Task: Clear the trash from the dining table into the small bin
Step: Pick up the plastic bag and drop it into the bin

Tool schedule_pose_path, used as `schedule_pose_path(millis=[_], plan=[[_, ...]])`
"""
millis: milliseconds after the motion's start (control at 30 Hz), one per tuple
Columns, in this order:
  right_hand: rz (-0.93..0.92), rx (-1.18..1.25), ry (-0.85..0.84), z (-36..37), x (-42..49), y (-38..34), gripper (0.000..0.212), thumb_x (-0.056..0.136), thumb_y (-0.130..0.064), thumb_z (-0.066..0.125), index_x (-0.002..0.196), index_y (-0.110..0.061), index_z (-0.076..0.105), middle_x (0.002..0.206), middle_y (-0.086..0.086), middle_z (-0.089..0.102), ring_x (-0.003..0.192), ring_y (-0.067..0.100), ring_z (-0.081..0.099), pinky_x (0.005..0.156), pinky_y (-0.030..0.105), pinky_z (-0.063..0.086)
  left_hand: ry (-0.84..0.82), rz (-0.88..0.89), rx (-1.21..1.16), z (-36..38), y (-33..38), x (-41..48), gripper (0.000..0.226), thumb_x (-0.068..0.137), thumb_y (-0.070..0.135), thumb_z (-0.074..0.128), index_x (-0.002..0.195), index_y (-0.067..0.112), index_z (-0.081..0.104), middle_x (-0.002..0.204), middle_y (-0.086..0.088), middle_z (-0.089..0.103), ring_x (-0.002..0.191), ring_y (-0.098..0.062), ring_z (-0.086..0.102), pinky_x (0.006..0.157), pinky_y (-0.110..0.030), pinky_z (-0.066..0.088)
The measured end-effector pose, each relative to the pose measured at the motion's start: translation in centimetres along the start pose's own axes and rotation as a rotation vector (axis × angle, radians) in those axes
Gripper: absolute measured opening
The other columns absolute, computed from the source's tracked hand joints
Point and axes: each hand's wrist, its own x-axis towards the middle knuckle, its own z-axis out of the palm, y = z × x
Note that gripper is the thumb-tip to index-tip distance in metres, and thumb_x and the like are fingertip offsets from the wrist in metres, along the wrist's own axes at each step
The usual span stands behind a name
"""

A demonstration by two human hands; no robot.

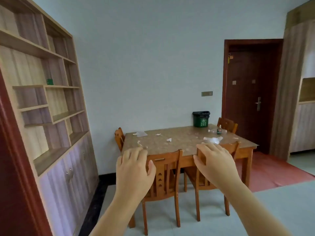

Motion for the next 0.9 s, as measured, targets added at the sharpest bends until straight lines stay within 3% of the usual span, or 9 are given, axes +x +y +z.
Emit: schedule_pose_path(millis=[133, 367, 533, 700, 900], plan=[[0.018, -0.017, 0.021, 1.5, -0.4, 3.0, 0.036, 0.086, -0.033, 0.054, 0.119, -0.02, 0.054, 0.124, 0.001, 0.059, 0.116, 0.021, 0.051, 0.098, 0.039, 0.038, -0.033, 0.008, -0.066, 3.8, 1.6, 0.4, 0.027, 0.069, 0.015, 0.074, 0.093, 0.006, 0.067, 0.097, -0.012, 0.069, 0.092, -0.031, 0.063, 0.078, -0.047, 0.05], [0.125, -0.026, 0.082, 3.7, 0.0, 13.1, 0.029, 0.077, -0.024, 0.068, 0.103, -0.012, 0.065, 0.108, 0.01, 0.068, 0.101, 0.032, 0.061, 0.087, 0.05, 0.047, -0.114, 0.07, -0.157, 12.3, 8.3, 2.2, 0.029, 0.068, 0.015, 0.075, 0.094, 0.007, 0.067, 0.099, -0.011, 0.069, 0.094, -0.03, 0.063, 0.078, -0.044, 0.049], [0.206, -0.062, 0.083, 4.6, 1.7, 22.8, 0.028, 0.077, -0.021, 0.068, 0.103, -0.01, 0.066, 0.109, 0.011, 0.067, 0.102, 0.033, 0.06, 0.088, 0.047, 0.044, -0.152, 0.098, -0.231, 19.5, 15.2, 5.0, 0.028, 0.07, 0.012, 0.074, 0.096, 0.005, 0.066, 0.102, -0.012, 0.069, 0.097, -0.031, 0.062, 0.08, -0.044, 0.048], [0.18, -0.086, 0.09, 5.5, 3.8, 31.7, 0.021, 0.075, -0.02, 0.071, 0.094, -0.01, 0.067, 0.099, 0.01, 0.071, 0.093, 0.032, 0.064, 0.079, 0.046, 0.05, -0.235, 0.053, -0.295, 26.5, 21.5, 6.8, 0.027, 0.072, 0.009, 0.071, 0.098, 0.003, 0.066, 0.104, -0.013, 0.068, 0.1, -0.032, 0.06, 0.083, -0.046, 0.046], [0.293, -0.074, 0.03, 8.5, 4.2, 40.1, 0.024, 0.072, -0.015, 0.073, 0.093, -0.007, 0.067, 0.1, 0.012, 0.07, 0.093, 0.032, 0.064, 0.082, 0.045, 0.049, -0.349, 0.036, -0.329, 34.2, 27.5, 8.2, 0.028, 0.072, 0.008, 0.072, 0.099, 0.002, 0.066, 0.104, -0.015, 0.068, 0.1, -0.034, 0.06, 0.083, -0.049, 0.046]])
